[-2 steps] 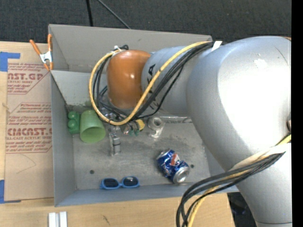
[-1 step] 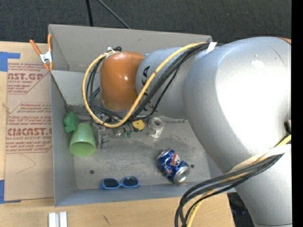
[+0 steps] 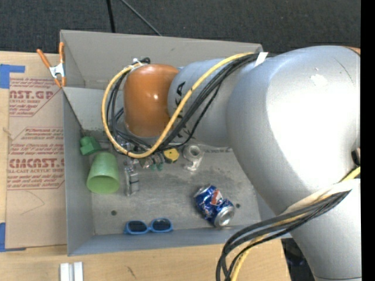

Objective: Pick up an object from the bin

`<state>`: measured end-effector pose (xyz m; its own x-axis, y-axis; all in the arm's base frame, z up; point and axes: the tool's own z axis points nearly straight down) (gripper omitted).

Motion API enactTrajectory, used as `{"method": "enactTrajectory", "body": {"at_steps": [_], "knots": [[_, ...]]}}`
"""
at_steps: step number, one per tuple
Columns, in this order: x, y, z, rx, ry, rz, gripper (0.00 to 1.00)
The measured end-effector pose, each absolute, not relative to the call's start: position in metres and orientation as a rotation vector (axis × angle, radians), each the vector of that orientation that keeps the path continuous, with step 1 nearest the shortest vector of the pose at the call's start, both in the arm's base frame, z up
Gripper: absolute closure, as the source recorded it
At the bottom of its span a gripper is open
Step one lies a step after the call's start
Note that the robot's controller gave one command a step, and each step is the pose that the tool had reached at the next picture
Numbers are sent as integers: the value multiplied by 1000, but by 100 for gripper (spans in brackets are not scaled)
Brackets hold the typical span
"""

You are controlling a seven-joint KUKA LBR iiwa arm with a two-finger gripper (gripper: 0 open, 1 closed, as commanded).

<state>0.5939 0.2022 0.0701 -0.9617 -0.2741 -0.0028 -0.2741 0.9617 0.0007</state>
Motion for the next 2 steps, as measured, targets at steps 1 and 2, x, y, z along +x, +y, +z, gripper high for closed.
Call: {"method": "enactTrajectory", "body": {"at_steps": [1, 2], "knots": [[564, 245, 70, -290, 3129, 2, 0], [567, 244, 72, -285, 3121, 5, 100]]}}
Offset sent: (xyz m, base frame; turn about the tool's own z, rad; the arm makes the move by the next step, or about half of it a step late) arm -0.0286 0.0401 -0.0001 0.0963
